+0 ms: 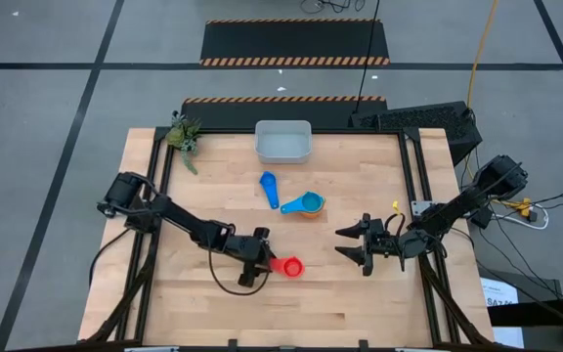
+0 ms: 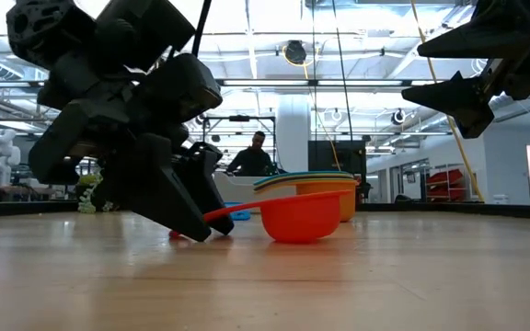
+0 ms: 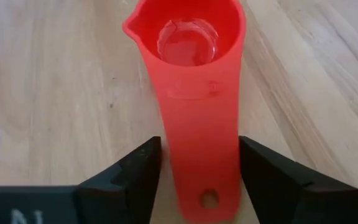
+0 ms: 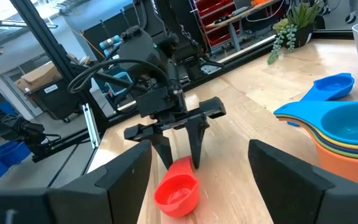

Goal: Nest measuring cups in basket
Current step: Stack the red measuring cup into the light blue measuring cup

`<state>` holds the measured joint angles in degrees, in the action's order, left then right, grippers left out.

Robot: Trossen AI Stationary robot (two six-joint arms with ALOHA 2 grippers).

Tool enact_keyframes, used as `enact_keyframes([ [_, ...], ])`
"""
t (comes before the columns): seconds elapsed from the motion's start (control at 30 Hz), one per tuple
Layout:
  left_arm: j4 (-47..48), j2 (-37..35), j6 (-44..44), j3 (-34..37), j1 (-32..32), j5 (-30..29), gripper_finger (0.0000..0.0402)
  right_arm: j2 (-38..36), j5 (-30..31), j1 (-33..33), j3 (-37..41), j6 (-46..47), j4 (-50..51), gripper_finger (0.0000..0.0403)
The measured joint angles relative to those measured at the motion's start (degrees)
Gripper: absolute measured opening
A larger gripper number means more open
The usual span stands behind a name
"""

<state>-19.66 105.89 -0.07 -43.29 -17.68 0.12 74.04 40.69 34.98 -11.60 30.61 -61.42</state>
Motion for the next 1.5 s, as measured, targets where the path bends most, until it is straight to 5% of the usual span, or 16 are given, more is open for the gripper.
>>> enact_keyframes([
  [0.4,-0.2,0.0,-7.1,0.0,-2.0,-9.0,0.0143,0.0,1.7,0.0,-1.4,-0.8,1.2,0.0263],
  [0.6,-0.3,0.0,-8.5,0.1,-2.4,-13.0,0.0156,0.3,1.5,0.0,-14.8,-9.3,23.1,0.0263],
  [0.77,-1.8,0.0,-9.7,0.1,-2.4,-12.8,0.0144,4.0,1.4,0.3,-25.9,-22.4,38.5,0.0263],
  [1.03,-1.9,0.0,-12.1,0.1,-2.6,-10.7,0.015,9.6,1.1,0.4,-27.3,-49.8,39.1,0.0263],
  [1.5,-12.2,0.0,-14.7,0.1,-3.2,-4.6,0.0149,13.9,0.9,0.8,-27.3,-62.8,39.3,0.0263],
])
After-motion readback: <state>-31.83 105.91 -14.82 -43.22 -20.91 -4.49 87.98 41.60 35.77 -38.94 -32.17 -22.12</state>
